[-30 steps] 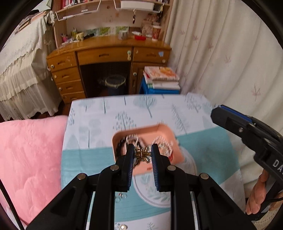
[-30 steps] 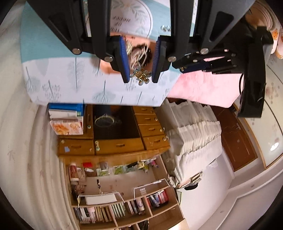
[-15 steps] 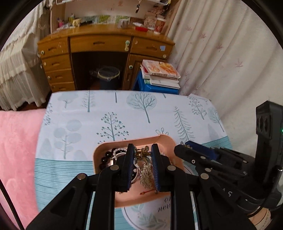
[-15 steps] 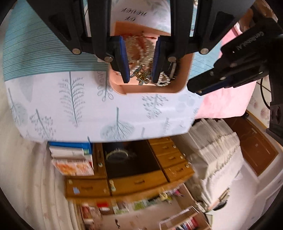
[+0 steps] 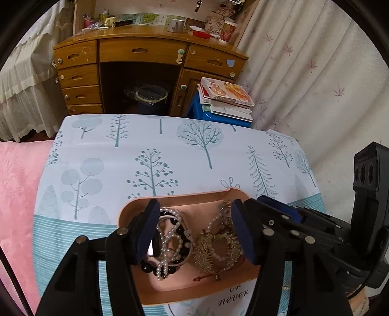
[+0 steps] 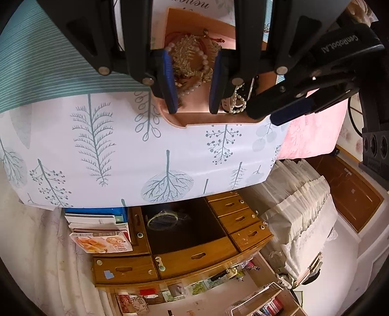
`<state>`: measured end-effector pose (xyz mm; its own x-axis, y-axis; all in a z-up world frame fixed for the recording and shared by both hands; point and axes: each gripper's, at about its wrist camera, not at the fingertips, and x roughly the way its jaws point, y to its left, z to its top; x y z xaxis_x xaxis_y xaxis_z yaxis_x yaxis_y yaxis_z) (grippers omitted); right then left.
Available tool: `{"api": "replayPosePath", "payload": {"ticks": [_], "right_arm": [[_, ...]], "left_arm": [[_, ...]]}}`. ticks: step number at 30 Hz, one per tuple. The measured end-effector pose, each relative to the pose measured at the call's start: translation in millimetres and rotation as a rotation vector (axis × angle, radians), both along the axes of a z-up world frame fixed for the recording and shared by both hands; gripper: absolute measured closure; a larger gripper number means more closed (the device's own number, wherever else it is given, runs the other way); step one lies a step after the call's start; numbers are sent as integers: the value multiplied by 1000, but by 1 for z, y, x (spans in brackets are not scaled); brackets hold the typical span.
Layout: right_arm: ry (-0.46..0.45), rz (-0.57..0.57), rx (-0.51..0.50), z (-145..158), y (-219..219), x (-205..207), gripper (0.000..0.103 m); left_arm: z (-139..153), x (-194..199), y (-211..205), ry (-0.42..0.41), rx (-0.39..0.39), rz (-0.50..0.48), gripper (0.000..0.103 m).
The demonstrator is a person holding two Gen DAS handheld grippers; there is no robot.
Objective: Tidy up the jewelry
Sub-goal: 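Carry both gold flower pins into the pink tray and open both tools, then grasp the pearl pin charm with the right tool while the left tool approaches the pearl button earring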
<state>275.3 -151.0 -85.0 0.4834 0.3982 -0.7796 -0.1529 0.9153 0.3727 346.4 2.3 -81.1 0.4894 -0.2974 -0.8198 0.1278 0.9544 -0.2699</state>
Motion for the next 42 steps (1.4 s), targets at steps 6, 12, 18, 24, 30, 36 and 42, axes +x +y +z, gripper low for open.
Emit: {"api": "replayPosePath", "payload": {"ticks": [6, 12, 18, 24, 30, 36, 42], "right_arm": [[-40, 13, -61, 7, 1, -22, 76], [-59, 45, -97, 15, -6, -61, 76], [-69, 72, -112, 24, -26, -107, 76], [-52, 99, -113, 24, -47, -144, 76], [-46, 146, -141, 12, -62, -167, 76], [-24, 191, -175, -17, -68, -175, 76], [-79, 247, -276, -39, -64, -180, 76]], "left_arm": [[12, -25, 5, -33, 83, -19, 40], [27, -64, 25, -61, 128, -23, 38], [31, -111, 49, -60, 136, -31, 38], [30, -151, 67, -52, 131, -23, 38], [8, -186, 70, -15, 149, -39, 38], [-31, -218, 66, 45, 188, -28, 38], [-48, -247, 67, 68, 173, 65, 38]]}}
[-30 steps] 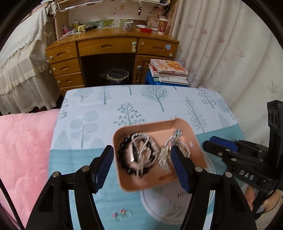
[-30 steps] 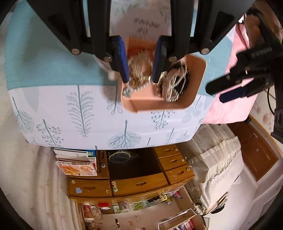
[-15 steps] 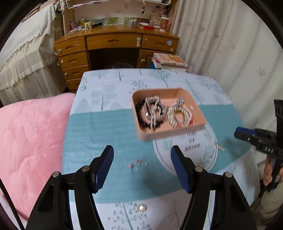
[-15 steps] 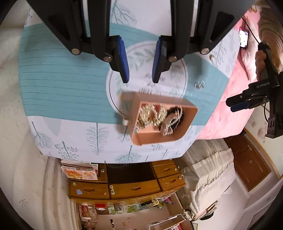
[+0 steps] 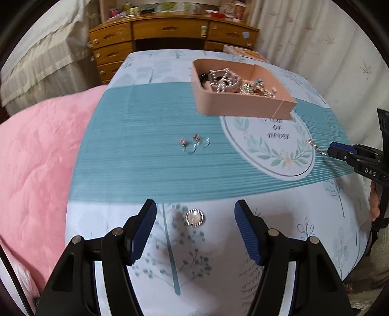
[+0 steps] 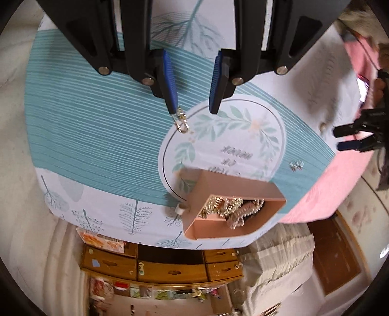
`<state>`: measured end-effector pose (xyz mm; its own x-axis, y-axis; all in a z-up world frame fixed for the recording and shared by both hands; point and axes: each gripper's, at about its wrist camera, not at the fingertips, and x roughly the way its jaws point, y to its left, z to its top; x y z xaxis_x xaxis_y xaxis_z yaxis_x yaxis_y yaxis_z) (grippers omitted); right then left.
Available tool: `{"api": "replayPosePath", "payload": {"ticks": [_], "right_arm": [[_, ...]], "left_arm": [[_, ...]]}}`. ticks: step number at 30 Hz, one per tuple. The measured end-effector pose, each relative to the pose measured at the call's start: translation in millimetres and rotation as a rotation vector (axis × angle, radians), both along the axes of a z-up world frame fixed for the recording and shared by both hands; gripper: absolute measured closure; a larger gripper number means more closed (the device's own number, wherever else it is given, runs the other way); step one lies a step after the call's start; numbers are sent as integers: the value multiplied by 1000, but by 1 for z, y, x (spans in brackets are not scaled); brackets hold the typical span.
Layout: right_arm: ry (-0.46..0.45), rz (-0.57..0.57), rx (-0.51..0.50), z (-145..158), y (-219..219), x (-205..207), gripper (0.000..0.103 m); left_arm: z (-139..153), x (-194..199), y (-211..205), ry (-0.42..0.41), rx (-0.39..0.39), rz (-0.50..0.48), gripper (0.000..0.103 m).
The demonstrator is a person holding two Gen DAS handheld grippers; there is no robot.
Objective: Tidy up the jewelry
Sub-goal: 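Grasp the pearl pin charm with the right tool while the left tool approaches the pearl button earring, then grasp the pearl button earring with the left tool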
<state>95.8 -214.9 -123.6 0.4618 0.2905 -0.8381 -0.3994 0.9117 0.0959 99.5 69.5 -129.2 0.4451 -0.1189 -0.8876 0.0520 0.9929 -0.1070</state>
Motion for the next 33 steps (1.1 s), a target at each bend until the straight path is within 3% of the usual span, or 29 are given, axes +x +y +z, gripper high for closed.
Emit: {"api": "replayPosePath", "payload": {"ticks": [7, 12, 16, 17, 23, 26, 28, 33], "right_arm": [[-47, 47, -65, -18, 2, 5, 76], [-73, 69, -72, -27, 3, 6, 77], [-97, 49, -96, -26, 2, 3, 96], [-94, 32, -96, -26, 1, 4, 96], [-58, -108, 50, -26, -19, 6, 96], [-57, -150, 165, -30, -31, 4, 96], [-39, -161, 226, -32, -38, 5, 96], [-29, -145, 260, -35, -40, 3, 96]], "left_arm": [[-7, -14, 4, 4, -41, 131, 38], [-9, -13, -2, 13, -24, 213, 38], [-16, -7, -3, 63, -43, 276, 38], [-17, -5, -2, 79, -57, 298, 38], [-23, 5, 2, 138, -99, 396, 40], [-30, 9, 3, 192, -124, 431, 57], [-30, 11, 0, 202, -100, 444, 64], [-32, 16, -7, 205, -56, 458, 65]]}}
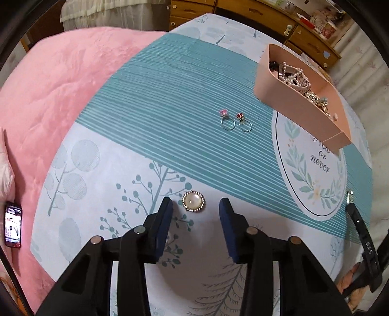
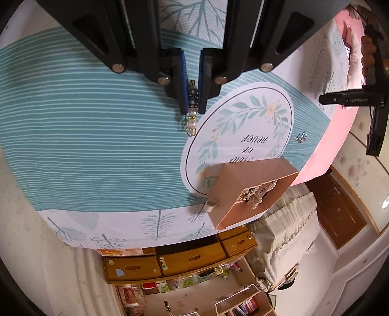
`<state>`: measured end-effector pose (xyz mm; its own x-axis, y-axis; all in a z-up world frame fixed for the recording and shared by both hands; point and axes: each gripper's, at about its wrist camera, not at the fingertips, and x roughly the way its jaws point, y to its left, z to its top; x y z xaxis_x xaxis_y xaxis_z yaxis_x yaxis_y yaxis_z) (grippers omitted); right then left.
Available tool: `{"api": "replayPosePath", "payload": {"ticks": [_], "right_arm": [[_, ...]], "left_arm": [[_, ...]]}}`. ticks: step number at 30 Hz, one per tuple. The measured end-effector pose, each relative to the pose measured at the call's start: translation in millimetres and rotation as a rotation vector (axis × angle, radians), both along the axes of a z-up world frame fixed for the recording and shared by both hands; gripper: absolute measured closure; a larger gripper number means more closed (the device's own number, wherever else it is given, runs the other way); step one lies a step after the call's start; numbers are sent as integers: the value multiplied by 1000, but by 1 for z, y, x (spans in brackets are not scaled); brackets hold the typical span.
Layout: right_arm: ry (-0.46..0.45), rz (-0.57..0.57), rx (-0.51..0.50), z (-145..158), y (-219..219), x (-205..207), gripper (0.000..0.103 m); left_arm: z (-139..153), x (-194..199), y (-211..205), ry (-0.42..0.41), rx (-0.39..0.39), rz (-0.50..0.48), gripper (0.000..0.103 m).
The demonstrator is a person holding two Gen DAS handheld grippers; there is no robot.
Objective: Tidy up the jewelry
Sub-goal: 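Grasp the pearl button earring with the left tool, then carry the charm and earring into the pink tray and open both tools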
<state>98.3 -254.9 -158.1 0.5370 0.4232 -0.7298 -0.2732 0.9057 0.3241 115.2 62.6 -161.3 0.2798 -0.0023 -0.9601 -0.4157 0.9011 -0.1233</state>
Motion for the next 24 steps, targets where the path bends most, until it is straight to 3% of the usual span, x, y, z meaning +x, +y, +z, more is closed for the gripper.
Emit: {"api": "replayPosePath", "payload": {"ticks": [8, 10, 19, 24], "right_arm": [[8, 14, 26, -2, -1, -3, 96], [12, 15, 35, -2, -1, -4, 96], [51, 62, 67, -3, 15, -8, 96], [89, 98, 101, 5, 33, -7, 96]], "left_arm": [[3, 7, -14, 10, 70, -14, 66], [5, 6, -17, 9, 78, -17, 86], [8, -4, -9, -10, -13, -50, 86], [36, 1, -19, -73, -14, -129, 86]]}}
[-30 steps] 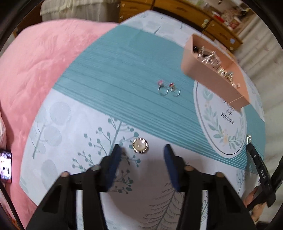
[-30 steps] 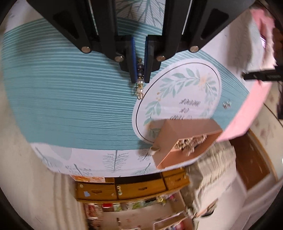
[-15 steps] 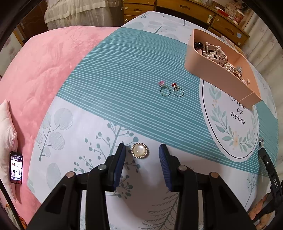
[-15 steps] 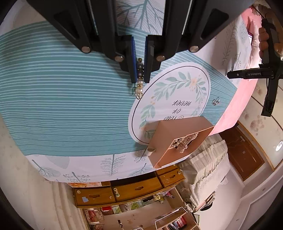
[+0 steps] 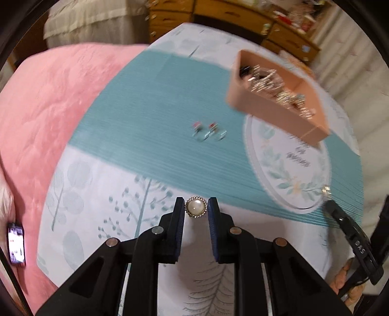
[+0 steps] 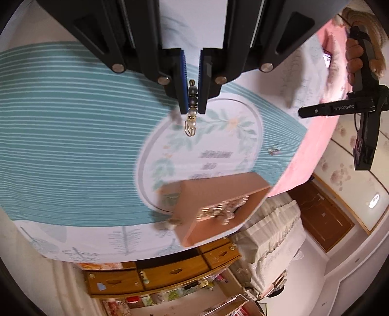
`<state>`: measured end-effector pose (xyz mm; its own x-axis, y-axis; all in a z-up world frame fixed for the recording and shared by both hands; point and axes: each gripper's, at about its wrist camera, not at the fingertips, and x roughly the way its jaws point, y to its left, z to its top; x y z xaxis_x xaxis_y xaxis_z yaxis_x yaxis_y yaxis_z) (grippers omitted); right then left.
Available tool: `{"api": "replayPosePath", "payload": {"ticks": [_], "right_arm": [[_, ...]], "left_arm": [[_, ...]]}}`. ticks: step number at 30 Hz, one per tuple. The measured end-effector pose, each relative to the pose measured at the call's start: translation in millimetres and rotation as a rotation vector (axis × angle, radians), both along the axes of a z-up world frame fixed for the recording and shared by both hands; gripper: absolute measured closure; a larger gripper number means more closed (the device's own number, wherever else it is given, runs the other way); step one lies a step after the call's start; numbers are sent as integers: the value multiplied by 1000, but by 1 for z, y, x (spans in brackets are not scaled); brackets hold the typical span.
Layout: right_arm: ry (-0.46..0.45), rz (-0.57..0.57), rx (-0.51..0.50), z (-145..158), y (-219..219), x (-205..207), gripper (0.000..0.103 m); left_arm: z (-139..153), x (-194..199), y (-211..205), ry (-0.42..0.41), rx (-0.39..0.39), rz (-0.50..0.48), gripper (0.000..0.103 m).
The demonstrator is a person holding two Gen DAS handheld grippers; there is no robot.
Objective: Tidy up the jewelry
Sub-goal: 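Carry the charm and earring into the pink tray and open both tools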
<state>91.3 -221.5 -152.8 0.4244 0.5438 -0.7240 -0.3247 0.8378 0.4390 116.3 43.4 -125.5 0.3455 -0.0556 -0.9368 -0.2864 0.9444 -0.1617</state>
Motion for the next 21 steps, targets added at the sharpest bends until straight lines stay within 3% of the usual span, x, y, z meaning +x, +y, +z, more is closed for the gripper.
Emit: {"api": "replayPosePath", "payload": {"ticks": [6, 13, 16, 21], "right_arm": [[-34, -8, 57, 56, 17, 18, 96], [-107, -56, 65, 125, 43, 66, 96], [-94, -81, 72, 130, 50, 93, 96], [-47, -100, 42, 107, 73, 134, 95]], "left_arm": [[56, 33, -19, -121, 49, -132, 86], [95, 108, -24, -208, 14, -208, 86], [89, 136, -31, -204, -9, -248, 86], [65, 165, -37, -177, -5, -271, 86]]}}
